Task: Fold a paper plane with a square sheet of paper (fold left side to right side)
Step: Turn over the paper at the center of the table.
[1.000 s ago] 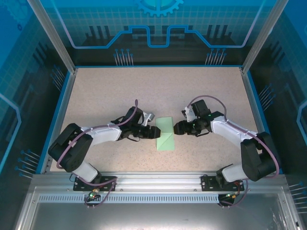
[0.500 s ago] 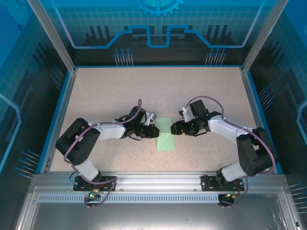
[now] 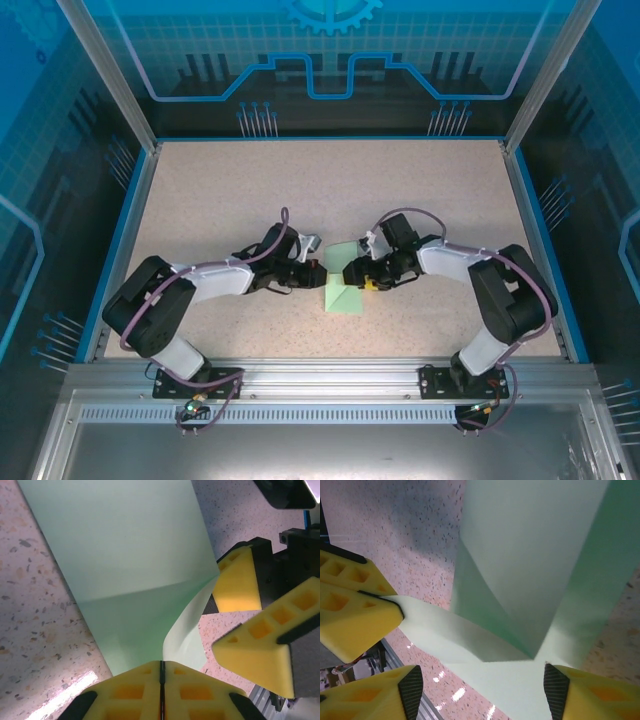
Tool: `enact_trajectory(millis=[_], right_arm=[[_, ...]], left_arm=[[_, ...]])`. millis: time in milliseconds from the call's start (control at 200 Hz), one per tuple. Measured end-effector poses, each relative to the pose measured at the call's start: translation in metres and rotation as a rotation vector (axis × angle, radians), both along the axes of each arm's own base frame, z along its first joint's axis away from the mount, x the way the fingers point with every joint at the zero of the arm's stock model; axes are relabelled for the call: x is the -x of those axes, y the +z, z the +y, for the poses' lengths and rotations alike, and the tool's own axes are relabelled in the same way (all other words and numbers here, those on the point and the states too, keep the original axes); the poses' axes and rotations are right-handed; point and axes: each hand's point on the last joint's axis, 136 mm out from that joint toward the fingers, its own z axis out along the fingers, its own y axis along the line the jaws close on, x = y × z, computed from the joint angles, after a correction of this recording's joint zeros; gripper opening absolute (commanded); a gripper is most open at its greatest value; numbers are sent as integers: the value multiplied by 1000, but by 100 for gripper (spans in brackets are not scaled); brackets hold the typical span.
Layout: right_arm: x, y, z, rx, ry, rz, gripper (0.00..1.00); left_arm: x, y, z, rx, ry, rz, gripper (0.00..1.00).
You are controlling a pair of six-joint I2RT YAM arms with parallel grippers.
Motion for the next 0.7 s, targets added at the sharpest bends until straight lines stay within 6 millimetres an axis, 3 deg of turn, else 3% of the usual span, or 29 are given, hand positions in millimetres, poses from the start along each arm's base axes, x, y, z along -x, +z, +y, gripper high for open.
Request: enact_trajectory(millis=[210, 385, 460, 560, 700], right_arm=[[-9, 0, 11, -49, -3, -16, 14], [-17, 17, 14, -93, 13, -94, 8], [-23, 37, 12, -129, 13, -156, 8], [-34, 78, 3, -208, -3, -259, 8], [-39, 136, -12, -315, -19, -397, 8]], left_arm=[[-1, 13, 5, 9, 23, -25, 33], [-8, 54, 20, 69, 92, -113, 67], [-11, 75, 29, 103, 132, -157, 84], [-11, 107, 40, 155, 177, -212, 98], [0, 157, 48, 253, 195, -307, 99]])
